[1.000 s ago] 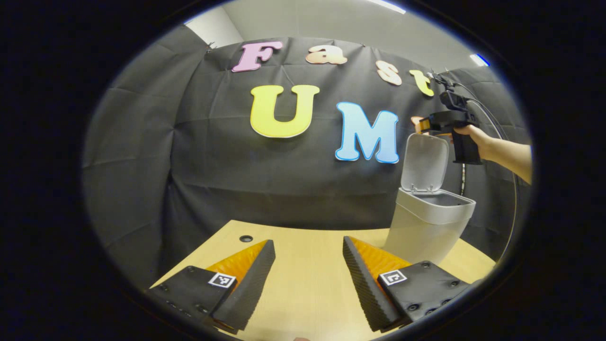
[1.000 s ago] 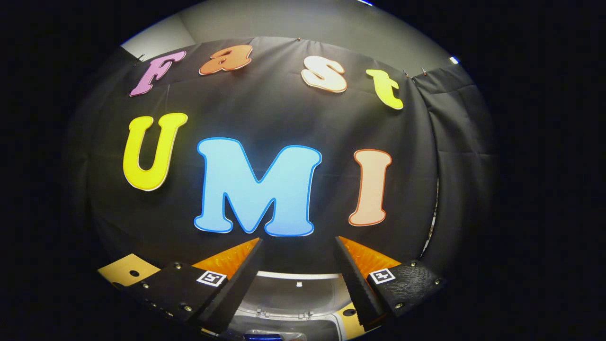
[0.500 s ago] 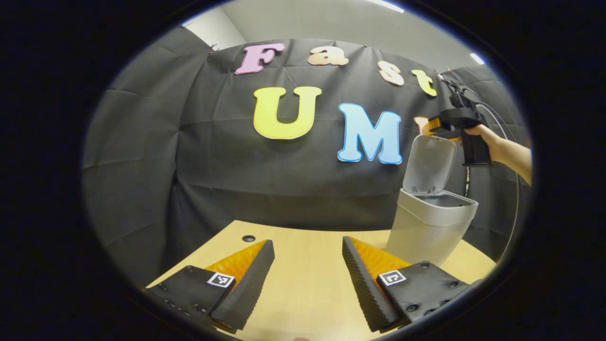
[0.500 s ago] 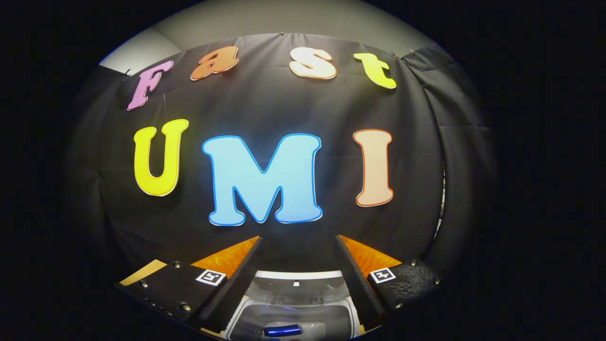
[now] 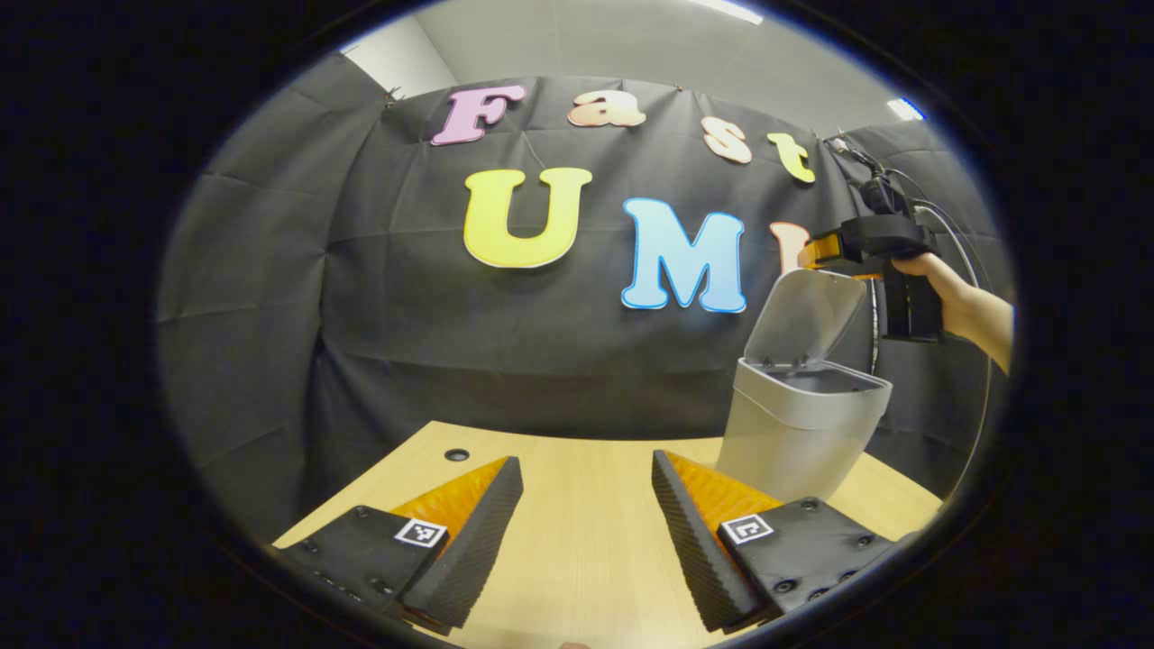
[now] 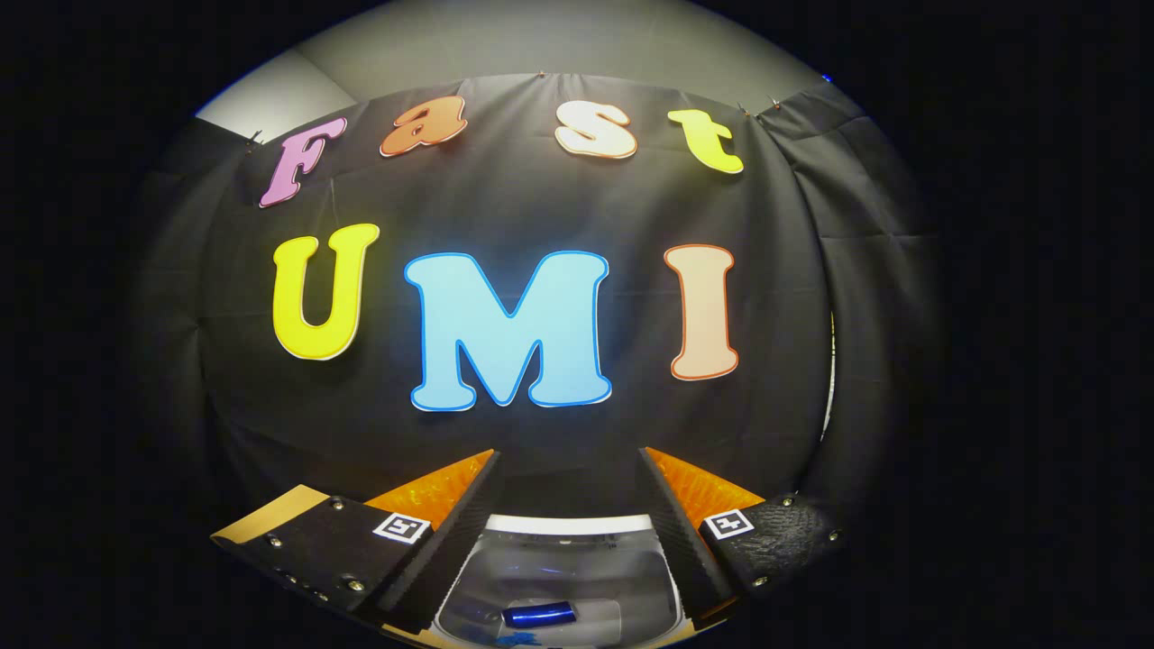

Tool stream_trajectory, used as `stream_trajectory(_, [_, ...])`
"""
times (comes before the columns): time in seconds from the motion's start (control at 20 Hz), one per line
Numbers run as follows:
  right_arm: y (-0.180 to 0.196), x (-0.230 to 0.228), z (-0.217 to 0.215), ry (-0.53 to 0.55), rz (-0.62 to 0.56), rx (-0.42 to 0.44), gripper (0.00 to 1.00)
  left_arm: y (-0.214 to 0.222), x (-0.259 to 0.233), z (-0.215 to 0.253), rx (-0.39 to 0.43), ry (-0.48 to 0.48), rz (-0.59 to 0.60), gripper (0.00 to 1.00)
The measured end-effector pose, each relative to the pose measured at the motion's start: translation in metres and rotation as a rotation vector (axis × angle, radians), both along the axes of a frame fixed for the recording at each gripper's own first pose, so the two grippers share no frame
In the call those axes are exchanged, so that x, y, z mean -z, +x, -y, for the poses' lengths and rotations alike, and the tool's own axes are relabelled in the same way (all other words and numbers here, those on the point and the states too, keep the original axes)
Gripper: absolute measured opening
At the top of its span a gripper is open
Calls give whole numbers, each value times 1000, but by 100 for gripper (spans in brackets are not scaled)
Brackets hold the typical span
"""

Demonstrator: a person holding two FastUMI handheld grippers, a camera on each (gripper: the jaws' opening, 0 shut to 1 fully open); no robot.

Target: Press the lid of the desktop garbage bin to open it, pick up the crumpled paper on the desktop and throw it into the bin, then pick up the pop can on the desktop and drop it into the bin, and finally close the garbage bin lid.

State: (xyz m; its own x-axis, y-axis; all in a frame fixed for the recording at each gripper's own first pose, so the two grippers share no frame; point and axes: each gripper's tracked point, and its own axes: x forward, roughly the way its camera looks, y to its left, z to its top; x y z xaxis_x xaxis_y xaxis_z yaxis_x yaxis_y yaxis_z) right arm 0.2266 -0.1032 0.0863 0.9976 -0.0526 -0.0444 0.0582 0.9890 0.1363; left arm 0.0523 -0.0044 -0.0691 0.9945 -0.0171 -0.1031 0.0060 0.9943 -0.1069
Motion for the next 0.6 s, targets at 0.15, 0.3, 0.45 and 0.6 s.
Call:
stream_trajectory(0.15, [-14, 17, -3, 5, -19, 6, 95, -3, 1, 2, 10, 4, -4, 100])
stream_trajectory(0.3, [-25, 40, -8, 7, -64, 16, 100, -4, 2, 4, 21, 14, -7, 100])
stream_trajectory(0.45, [-31, 59, -13, 4, -93, 18, 95, -4, 3, 4, 29, 28, -9, 100])
stream_trajectory(0.6, [-37, 69, -15, 7, -107, 18, 95, -3, 3, 5, 35, 30, -10, 95])
